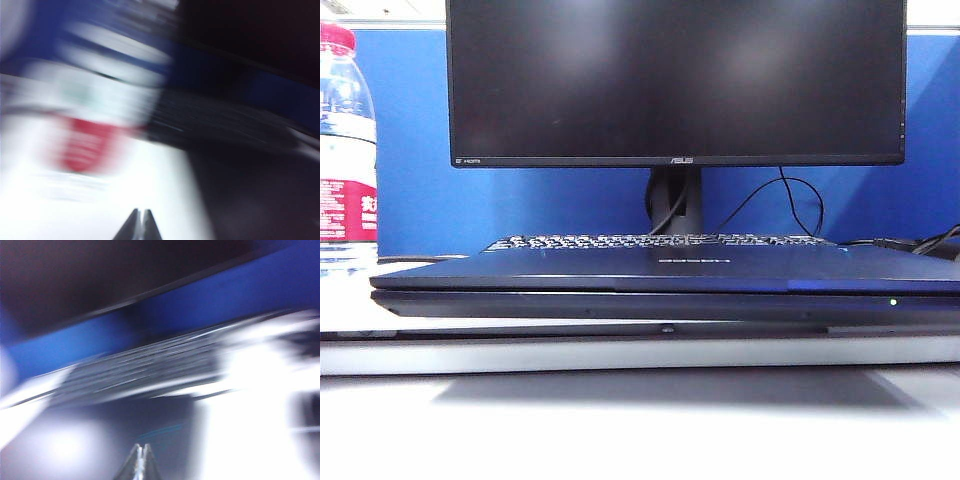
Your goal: Open the lid of the black laptop.
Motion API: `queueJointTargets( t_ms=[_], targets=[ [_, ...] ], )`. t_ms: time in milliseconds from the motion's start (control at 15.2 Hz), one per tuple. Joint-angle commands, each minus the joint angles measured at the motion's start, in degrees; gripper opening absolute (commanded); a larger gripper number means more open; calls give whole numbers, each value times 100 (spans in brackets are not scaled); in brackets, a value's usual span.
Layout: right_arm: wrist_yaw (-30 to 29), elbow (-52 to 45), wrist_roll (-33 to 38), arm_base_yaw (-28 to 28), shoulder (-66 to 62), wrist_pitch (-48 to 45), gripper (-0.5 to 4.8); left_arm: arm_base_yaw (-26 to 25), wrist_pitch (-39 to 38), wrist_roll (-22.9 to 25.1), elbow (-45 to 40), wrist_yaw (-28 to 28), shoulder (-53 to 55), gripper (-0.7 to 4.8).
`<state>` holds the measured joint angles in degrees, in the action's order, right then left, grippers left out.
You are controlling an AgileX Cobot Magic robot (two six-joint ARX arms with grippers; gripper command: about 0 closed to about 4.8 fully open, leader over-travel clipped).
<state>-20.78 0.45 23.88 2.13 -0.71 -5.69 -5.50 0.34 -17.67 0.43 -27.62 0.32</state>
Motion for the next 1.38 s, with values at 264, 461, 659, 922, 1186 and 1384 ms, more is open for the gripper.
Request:
queueJointTargets(
  t_ms=[264, 461, 659, 922, 1186, 1384],
  targets=[
    [-3045, -17, 1032, 13, 2, -527, -6, 1471, 214, -555, 0, -1679, -11, 20],
    [-3180, -17, 1545, 708, 0, -271, -6, 3108, -345, -638, 0, -575, -11, 20],
    [-2203, -20, 1102, 2074, -2, 804, -6, 4083, -883, -734, 0, 328, 13, 20],
    [487, -20, 713, 3847, -20, 1449, -6, 4395, -929, -894, 0, 1139, 20, 20],
    [1432, -11, 588, 4328, -439, 1611, -6, 4395, -931, -1005, 0, 1759, 17, 20],
    [1731, -11, 304, 4323, -1084, 1572, -6, 4395, -846, -914, 0, 1775, 17, 21]
  ],
)
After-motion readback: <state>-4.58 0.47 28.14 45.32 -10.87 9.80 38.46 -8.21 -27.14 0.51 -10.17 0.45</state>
